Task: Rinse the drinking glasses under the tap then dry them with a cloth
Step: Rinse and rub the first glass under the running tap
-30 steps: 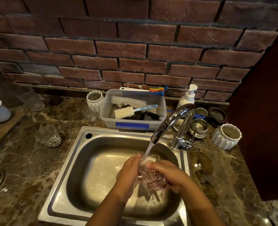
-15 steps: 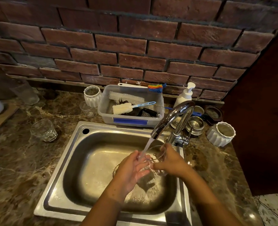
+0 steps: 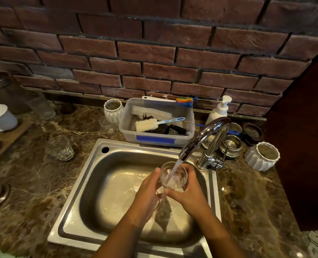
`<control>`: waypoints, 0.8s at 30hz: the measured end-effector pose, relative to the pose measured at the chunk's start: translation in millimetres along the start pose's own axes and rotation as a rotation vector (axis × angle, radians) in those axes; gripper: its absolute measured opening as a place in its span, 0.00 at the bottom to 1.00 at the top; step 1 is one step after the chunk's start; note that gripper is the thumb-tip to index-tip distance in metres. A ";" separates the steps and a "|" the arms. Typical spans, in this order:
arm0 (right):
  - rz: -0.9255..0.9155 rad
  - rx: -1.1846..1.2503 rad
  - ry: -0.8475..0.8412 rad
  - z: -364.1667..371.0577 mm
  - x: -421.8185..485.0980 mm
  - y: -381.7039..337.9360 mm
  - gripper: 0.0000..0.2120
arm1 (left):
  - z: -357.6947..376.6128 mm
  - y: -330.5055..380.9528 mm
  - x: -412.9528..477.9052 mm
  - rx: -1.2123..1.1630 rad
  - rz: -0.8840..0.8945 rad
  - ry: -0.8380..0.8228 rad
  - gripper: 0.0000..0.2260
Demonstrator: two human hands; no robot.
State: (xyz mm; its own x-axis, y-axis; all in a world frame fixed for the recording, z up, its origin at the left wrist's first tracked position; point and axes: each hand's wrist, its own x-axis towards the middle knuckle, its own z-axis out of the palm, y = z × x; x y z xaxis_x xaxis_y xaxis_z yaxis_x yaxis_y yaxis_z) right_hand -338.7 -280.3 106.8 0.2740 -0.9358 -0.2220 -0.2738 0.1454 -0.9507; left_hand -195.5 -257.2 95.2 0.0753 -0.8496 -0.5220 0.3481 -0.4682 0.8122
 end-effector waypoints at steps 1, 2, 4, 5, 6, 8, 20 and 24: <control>0.005 -0.001 -0.015 1.1 0.9 -0.6 0.38 | 1.0 -0.5 0.2 -0.016 -0.013 0.004 0.20; 0.006 -0.011 -0.038 1.9 1.6 -0.6 0.39 | 1.2 -2.0 1.6 -0.029 -0.020 0.016 0.22; -0.008 -0.024 -0.057 0.6 2.2 -0.1 0.38 | 0.4 -5.8 4.3 -0.040 -0.032 0.019 0.25; -0.018 -0.023 -0.043 -0.8 3.4 0.4 0.37 | 0.4 -6.8 5.0 -0.034 -0.029 0.013 0.25; -0.026 -0.017 -0.020 -2.0 4.5 0.7 0.37 | 1.4 -7.6 4.4 -0.024 -0.024 0.007 0.24; -0.022 -0.011 -0.005 -2.3 5.8 1.8 0.37 | 3.4 -8.4 4.0 -0.007 -0.009 0.001 0.20; -0.016 -0.019 -0.072 0.4 3.2 0.9 0.38 | 3.8 -12.9 3.7 0.020 0.013 0.042 0.24; -0.022 -0.033 -0.089 1.0 2.7 -0.3 0.38 | 3.7 -11.4 4.0 -0.027 0.033 0.075 0.27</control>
State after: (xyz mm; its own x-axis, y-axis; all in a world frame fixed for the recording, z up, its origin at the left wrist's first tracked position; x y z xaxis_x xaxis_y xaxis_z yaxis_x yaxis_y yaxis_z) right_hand -336.9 -282.6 106.3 0.3611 -0.9060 -0.2210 -0.2966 0.1131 -0.9483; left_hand -202.6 -256.2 84.8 0.1564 -0.8437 -0.5135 0.3688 -0.4324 0.8228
